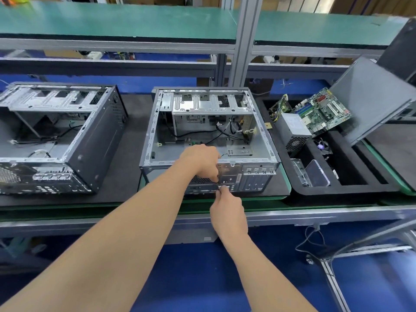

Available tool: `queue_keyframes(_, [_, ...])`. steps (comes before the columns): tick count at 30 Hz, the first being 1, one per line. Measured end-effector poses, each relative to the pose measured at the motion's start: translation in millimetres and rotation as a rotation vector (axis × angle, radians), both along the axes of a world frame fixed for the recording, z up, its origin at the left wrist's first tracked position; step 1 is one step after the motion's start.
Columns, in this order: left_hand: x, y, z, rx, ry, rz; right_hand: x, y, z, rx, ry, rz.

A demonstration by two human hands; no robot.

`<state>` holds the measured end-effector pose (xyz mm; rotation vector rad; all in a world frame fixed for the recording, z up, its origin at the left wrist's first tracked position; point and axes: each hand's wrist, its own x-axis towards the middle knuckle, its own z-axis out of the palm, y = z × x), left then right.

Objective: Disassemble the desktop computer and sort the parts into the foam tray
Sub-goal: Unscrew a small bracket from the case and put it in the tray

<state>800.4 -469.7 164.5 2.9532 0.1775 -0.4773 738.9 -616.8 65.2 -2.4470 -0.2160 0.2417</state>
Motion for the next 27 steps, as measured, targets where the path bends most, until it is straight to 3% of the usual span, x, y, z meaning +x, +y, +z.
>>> queue_keyframes(2, [-0.4, -0.2, 0.7, -0.015, 0.003, 0.003, -0.7, -2.0, -3.5, 0.014, -0.039, -0.014])
queue_keyframes(4, [-0.7, -0.5, 1.3, -0.018, 0.006, 0.004, 4.3, -6.5, -0.8, 0.153, 0.043, -0.013])
queue_keyframes(6, [-1.1, -1.0, 1.7, -0.017, 0.011, 0.009, 12.0, -10.2, 3.4, 0.322, 0.258, -0.037])
queue_keyframes(10, [0.2, -0.9, 0.9, -0.034, 0.011, 0.019, 21.9, -20.3, 6.7, 0.797, 0.890, -0.153])
queue_keyframes(17, [0.8, -0.1, -2.1, -0.047, -0.002, 0.047, 13.0, -32.0, -11.1, 1.353, 1.289, -0.068])
queue_keyframes(22, [-0.2, 0.5, -3.3, -0.044, -0.022, 0.067, 8.1, -23.5, -12.0, 1.545, 1.374, -0.117])
queue_keyframes(27, [0.3, -0.9, -2.9, -0.028, -0.032, 0.060, 11.8, -21.0, -2.3, 1.400, 1.255, -0.164])
